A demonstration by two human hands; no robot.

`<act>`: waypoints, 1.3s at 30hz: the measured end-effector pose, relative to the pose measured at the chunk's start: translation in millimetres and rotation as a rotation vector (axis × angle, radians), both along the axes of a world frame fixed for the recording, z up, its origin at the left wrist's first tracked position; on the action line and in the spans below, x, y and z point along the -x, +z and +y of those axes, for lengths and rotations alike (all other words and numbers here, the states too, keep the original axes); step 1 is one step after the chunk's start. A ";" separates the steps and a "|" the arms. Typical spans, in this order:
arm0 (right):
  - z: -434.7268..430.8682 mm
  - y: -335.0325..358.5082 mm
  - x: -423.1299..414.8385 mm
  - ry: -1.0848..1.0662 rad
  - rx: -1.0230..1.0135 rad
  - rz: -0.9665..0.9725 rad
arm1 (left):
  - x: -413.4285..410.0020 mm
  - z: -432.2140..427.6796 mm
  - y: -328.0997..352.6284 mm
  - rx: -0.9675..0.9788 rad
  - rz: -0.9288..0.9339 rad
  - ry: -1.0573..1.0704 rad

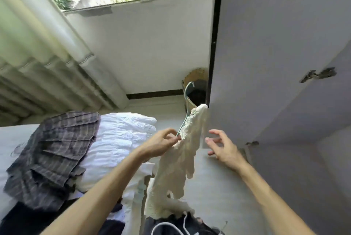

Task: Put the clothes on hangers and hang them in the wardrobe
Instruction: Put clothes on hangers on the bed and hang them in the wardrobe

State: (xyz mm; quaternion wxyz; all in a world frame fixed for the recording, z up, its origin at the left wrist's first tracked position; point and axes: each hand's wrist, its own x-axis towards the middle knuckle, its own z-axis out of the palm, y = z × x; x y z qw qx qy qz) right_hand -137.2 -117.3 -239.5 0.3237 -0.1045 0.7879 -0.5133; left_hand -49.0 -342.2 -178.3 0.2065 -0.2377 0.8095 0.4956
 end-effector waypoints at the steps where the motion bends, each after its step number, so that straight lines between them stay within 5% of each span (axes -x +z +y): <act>1: -11.3 7.0 8.2 0.039 0.013 0.032 | -9.3 -9.6 4.8 0.005 0.010 0.029; 15: -206.0 87.7 6.9 0.651 0.189 0.174 | -103.6 -88.3 54.0 0.194 0.173 0.402; 34: -397.5 104.0 -41.3 0.692 0.277 0.206 | -187.3 -211.2 5.2 0.869 0.403 0.846; 39: -466.7 85.8 -40.7 0.766 0.218 0.351 | -217.5 -289.0 5.7 0.859 0.386 1.006</act>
